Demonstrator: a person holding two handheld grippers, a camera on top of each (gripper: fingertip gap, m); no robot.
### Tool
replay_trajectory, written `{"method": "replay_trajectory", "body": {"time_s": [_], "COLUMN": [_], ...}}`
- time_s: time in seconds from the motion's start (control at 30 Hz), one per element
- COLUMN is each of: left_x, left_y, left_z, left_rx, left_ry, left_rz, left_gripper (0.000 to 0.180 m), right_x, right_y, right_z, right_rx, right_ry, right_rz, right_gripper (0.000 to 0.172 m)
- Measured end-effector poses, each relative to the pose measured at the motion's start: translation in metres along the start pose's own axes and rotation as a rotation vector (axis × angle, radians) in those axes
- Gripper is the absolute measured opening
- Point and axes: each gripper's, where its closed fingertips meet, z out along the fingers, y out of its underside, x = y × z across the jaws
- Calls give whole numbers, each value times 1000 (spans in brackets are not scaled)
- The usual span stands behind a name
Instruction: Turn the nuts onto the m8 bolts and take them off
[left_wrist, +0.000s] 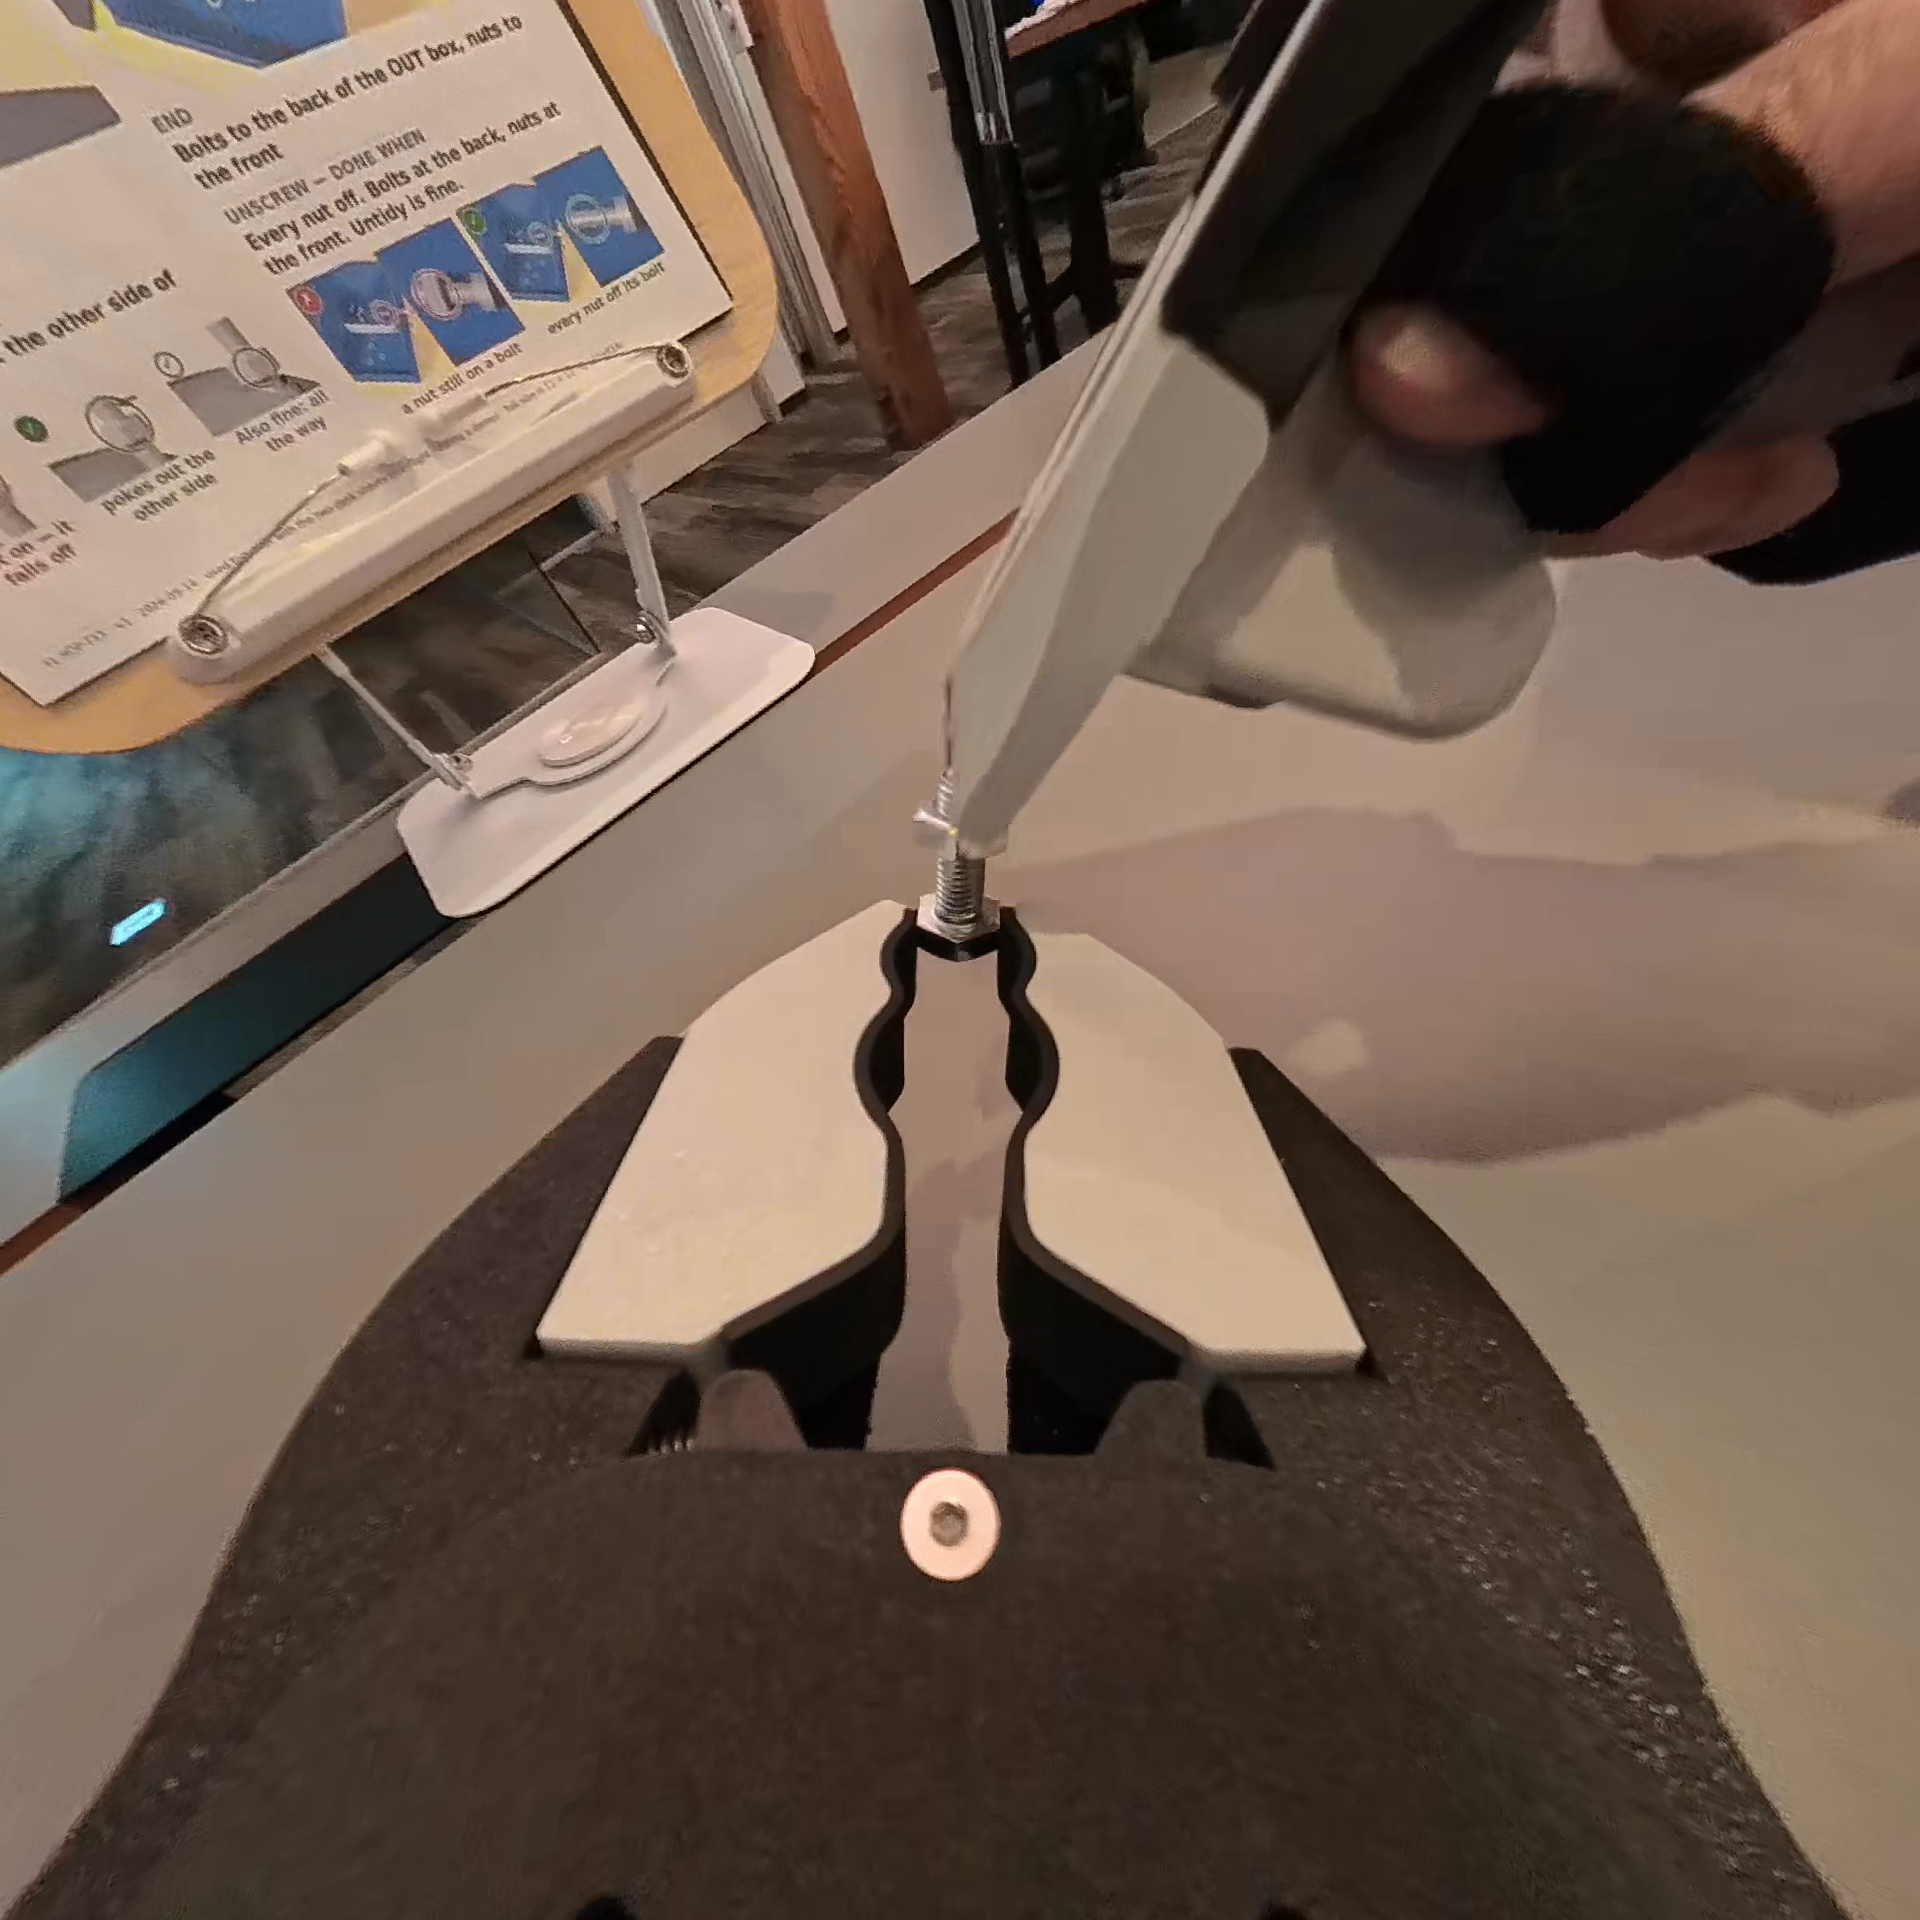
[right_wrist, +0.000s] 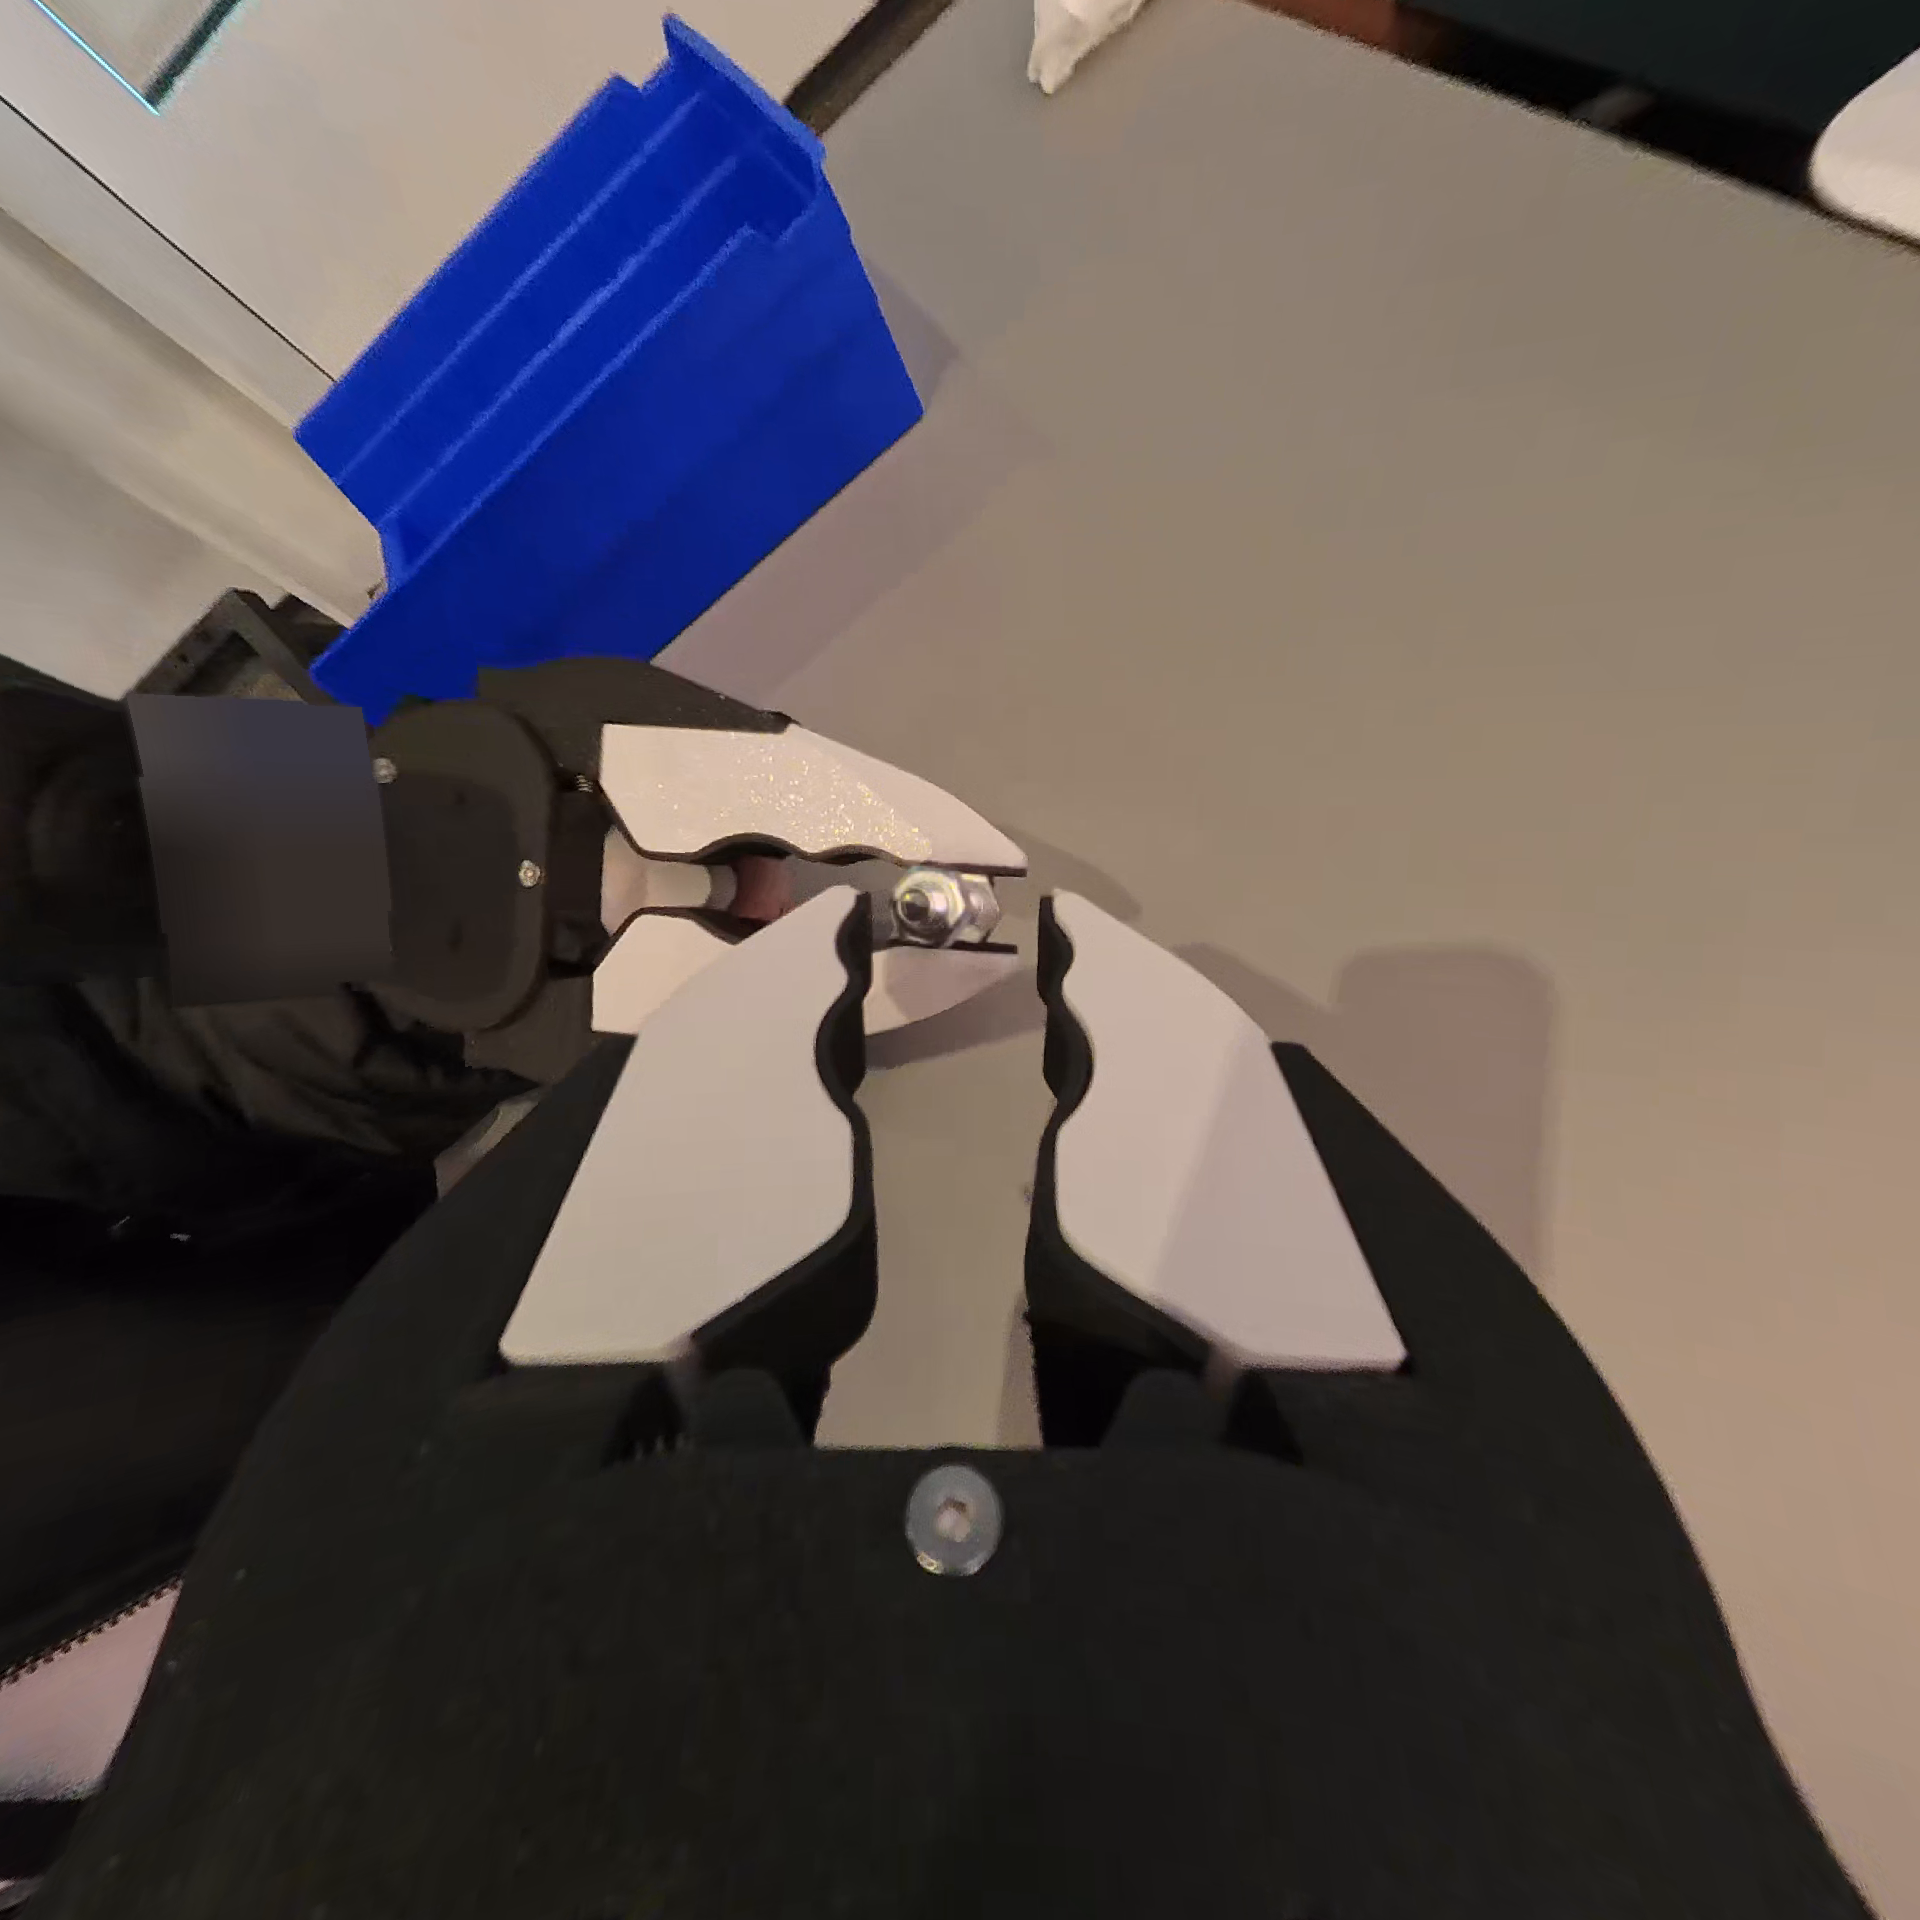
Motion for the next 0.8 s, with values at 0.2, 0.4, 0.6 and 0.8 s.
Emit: {"method": "replay_trajectory", "body": {"time_s": [0.2,0.4,0.6,0.8], "left_x": [5,43,42,2], "left_y": [0,-14,-18,-5], "left_z": [1,-11,-14,-6], "left_rx": [-2,62,77,25], "left_ry": [16,338,368,62], "left_rz": [29,-83,-118,-37], "left_gripper": [14,15,14,15], "right_x": [-3,-22,-24,-11], "right_y": [9,26,20,-7], "right_z": [6,-14,-21,-19], "right_rx": [-81,-183,-95,41], "right_ry": [43,-65,-44,32], "right_rz": [-126,-648,-799,-565], "right_gripper": [15,15,19,29]}}
